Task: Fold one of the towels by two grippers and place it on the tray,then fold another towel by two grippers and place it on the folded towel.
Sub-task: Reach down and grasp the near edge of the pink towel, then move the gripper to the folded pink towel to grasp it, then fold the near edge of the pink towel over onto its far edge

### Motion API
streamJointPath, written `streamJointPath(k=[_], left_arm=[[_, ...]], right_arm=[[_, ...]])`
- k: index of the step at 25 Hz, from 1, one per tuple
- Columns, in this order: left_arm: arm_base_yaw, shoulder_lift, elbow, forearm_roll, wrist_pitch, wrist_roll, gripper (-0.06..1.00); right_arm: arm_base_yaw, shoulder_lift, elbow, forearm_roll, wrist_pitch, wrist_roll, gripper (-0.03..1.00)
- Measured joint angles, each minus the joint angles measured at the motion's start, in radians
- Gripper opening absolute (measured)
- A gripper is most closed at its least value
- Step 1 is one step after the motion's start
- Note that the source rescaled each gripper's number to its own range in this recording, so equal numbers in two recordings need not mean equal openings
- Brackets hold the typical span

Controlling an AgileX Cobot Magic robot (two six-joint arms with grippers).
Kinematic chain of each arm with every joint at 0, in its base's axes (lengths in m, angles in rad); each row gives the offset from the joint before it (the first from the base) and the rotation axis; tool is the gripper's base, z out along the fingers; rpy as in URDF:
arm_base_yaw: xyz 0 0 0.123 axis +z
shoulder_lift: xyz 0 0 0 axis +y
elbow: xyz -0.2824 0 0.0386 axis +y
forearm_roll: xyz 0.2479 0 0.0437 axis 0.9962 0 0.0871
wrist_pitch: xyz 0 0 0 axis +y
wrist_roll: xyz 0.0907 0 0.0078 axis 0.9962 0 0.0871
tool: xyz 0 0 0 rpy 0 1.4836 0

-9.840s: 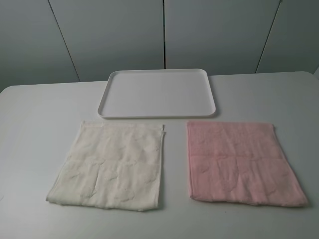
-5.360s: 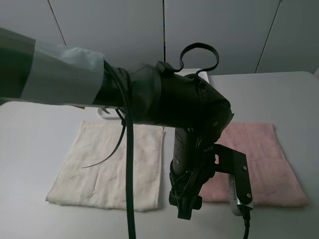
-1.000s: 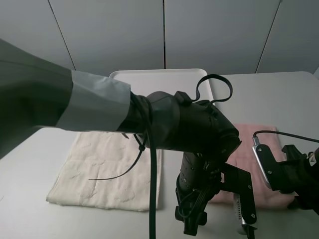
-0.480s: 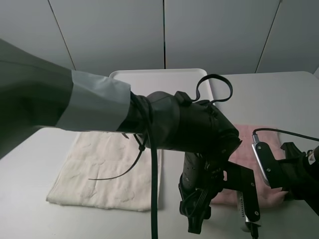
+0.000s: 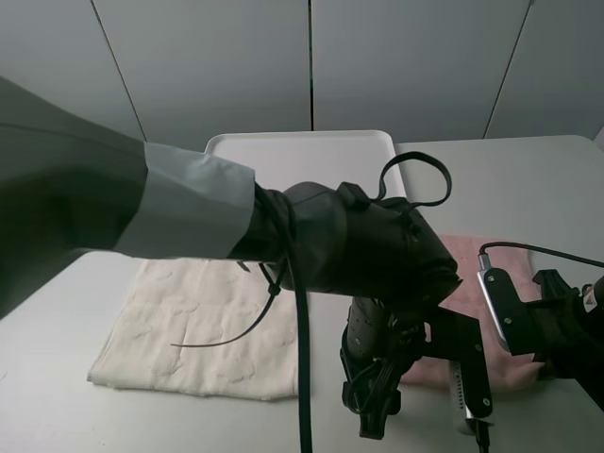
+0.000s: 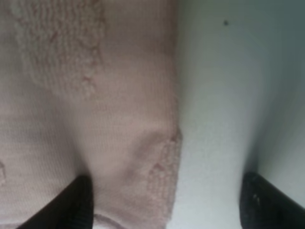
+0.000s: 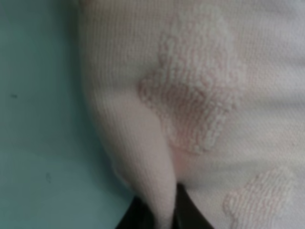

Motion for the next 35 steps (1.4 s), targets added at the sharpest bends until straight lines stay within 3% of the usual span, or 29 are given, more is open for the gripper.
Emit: streamJointPath(k=[4,7,11,15,16,26,35], left_arm=[[0.000,0.000,0.000,0.012,-0.002,-0.014,0.75],[0.000,0.004,-0.001,0.018,-0.006,-0.027,0.55],[0.000,0.008,-0.006,0.057,-0.016,-0.098,0.36],[0.000,0.012,-0.008,0.112,-0.031,-0.117,0.05],[0.000,0.012,-0.008,0.119,-0.033,-0.118,0.02],[0.017,0.011,-0.008,0.130,-0.053,-0.121,0.00],[0.130,-0.049,-0.002,-0.049,-0.107,-0.109,0.00]], right_arm=[[0.000,0.000,0.000,0.000,0.000,0.000,0.01],[0.000,0.000,0.000,0.000,0.000,0.006,0.01],[0.000,0.000,0.000,0.000,-0.002,0.032,0.01],[0.000,0.000,0.000,0.000,-0.002,0.087,0.01],[0.000,0.000,0.002,0.000,-0.004,0.103,0.01],[0.000,-0.073,0.028,0.103,-0.013,0.196,0.01],[0.000,-0.186,0.020,0.135,0.041,0.397,0.01]])
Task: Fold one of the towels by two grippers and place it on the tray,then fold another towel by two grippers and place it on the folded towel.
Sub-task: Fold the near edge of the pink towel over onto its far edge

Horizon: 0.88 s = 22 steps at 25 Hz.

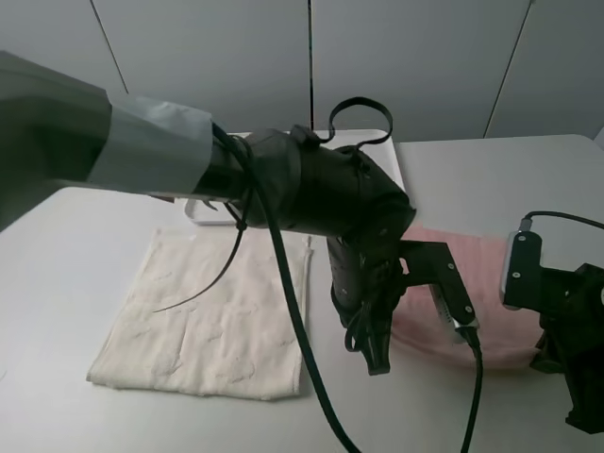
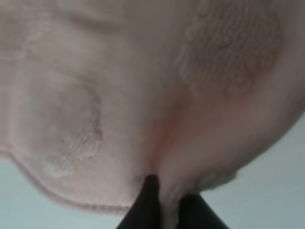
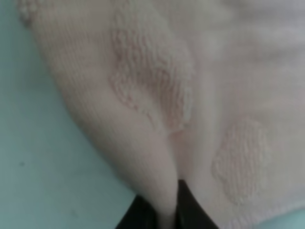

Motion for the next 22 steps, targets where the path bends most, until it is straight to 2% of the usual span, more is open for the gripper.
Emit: streamJointPath(k=[4,12,14,19,22], left_arm=[[0.044,-0.048,0.000,-0.090,-0.043,0.014,0.00],[0.099,-0.084,-0.017,-0.211,-0.121,0.004,0.00],[0.110,-0.084,-0.035,-0.217,-0.123,-0.027,0.00],[0.139,-0.084,-0.052,-0.222,-0.134,-0.078,0.00],[0.148,-0.084,-0.052,-0.222,-0.149,-0.083,0.00]], right_arm=[[0.000,-0.062,-0.044,0.000,0.027,0.219,0.01],[0.000,-0.093,-0.173,-0.012,0.089,0.488,0.01],[0.000,-0.093,-0.184,-0.060,0.087,0.605,0.01],[0.000,-0.093,-0.192,-0.330,0.085,1.002,0.01],[0.000,-0.093,-0.192,-0.424,0.078,1.145,0.01]])
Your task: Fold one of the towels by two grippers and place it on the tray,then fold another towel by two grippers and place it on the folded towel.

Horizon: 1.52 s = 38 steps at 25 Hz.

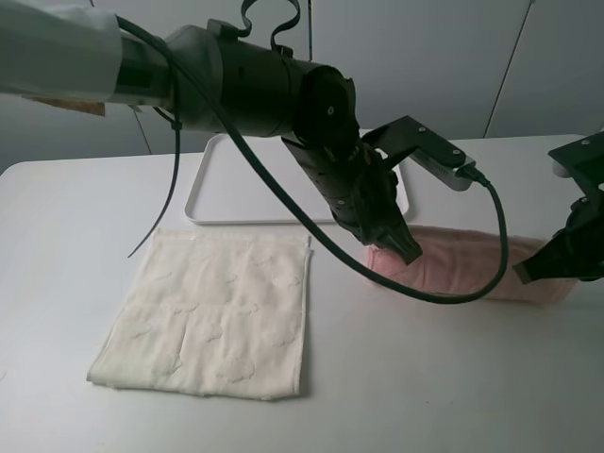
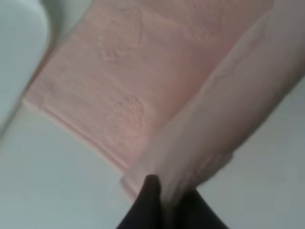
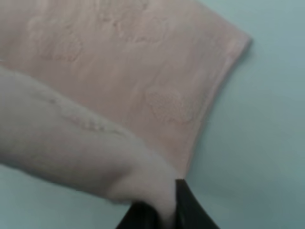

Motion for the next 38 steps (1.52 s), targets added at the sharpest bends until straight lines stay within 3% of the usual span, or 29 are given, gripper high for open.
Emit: streamJointPath(k=[10,20,22,24,26,27,29,30,31,34,38], left_arm=[[0.002,0.069,-0.025,-0.004,-0.041,-0.037,0.00],[0.035,0.070,-0.030,0.036,-0.099,-0.081,0.00],[0.038,0.070,-0.030,0.046,-0.119,-0.083,0.02],[0.042,0.070,-0.030,0.055,-0.140,-0.085,0.11],[0.046,0.070,-0.032,0.057,-0.158,-0.092,0.28],[0.050,0.070,-0.035,0.062,-0.162,-0.106,0.40],[0.058,0.070,-0.038,0.067,-0.159,-0.138,0.69],[0.060,0.071,-0.047,0.069,-0.148,-0.154,0.86],[0.063,0.071,-0.058,0.076,-0.133,-0.166,0.95],[0.067,0.071,-0.106,0.077,-0.061,-0.180,1.00],[0.087,0.079,-0.194,0.071,0.063,-0.263,1.00]], right_arm=[[0.000,0.031,0.000,-0.083,-0.074,0.149,0.01],[0.000,0.213,-0.073,-0.453,-0.104,0.527,0.02],[0.000,0.228,-0.080,-0.538,-0.116,0.602,0.13],[0.000,0.233,-0.079,-0.629,-0.142,0.666,0.39],[0.000,0.233,-0.082,-0.727,-0.155,0.760,0.77],[0.000,0.233,-0.084,-0.773,-0.147,0.823,0.89],[0.000,0.233,-0.088,-0.818,-0.098,0.920,0.98],[0.000,0.233,-0.088,-0.820,-0.074,0.937,0.99],[0.000,0.233,-0.090,-0.805,-0.055,0.937,0.99],[0.000,0.233,-0.109,-0.647,-0.052,0.820,1.00],[-0.027,0.234,-0.187,-0.273,-0.053,0.459,1.00]])
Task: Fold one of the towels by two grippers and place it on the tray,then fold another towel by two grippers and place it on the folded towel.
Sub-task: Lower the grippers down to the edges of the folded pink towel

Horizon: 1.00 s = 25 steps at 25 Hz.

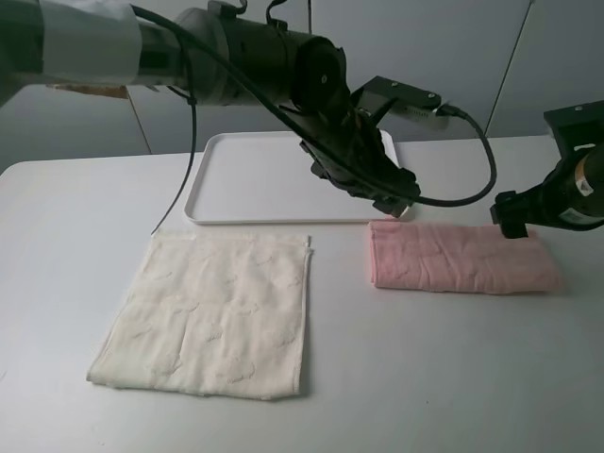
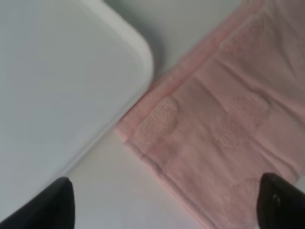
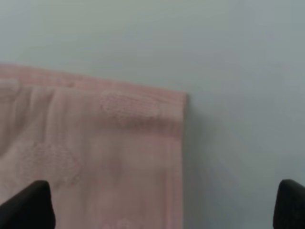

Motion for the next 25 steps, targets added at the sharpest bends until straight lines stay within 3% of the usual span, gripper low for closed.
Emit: streamJointPath(k=[3,5,7,10,17,25], left_arm=[[0.030,0.043,-0.097,-0.010,0.141,-0.057,1.00],[0.037,0.092,-0.167,-0.003,0.233,-0.087,1.00],[0.037,0.147,-0.239,-0.003,0.310,-0.129,1.00],[0.037,0.222,-0.316,-0.005,0.399,-0.206,1.00],[0.036,0.274,-0.350,-0.029,0.443,-0.327,0.99],[0.016,0.279,-0.372,-0.007,0.444,-0.313,0.95]], right_arm=[[-0.064,0.002,-0.100,0.363,0.071,-0.370,1.00],[-0.119,0.019,-0.175,0.575,0.175,-0.605,1.00],[-0.169,0.056,-0.253,0.732,0.283,-0.767,1.00],[-0.185,0.089,-0.313,0.750,0.360,-0.891,1.00],[-0.186,0.098,-0.329,0.727,0.366,-0.917,1.00],[-0.186,0.156,-0.329,0.716,0.376,-0.910,1.00]])
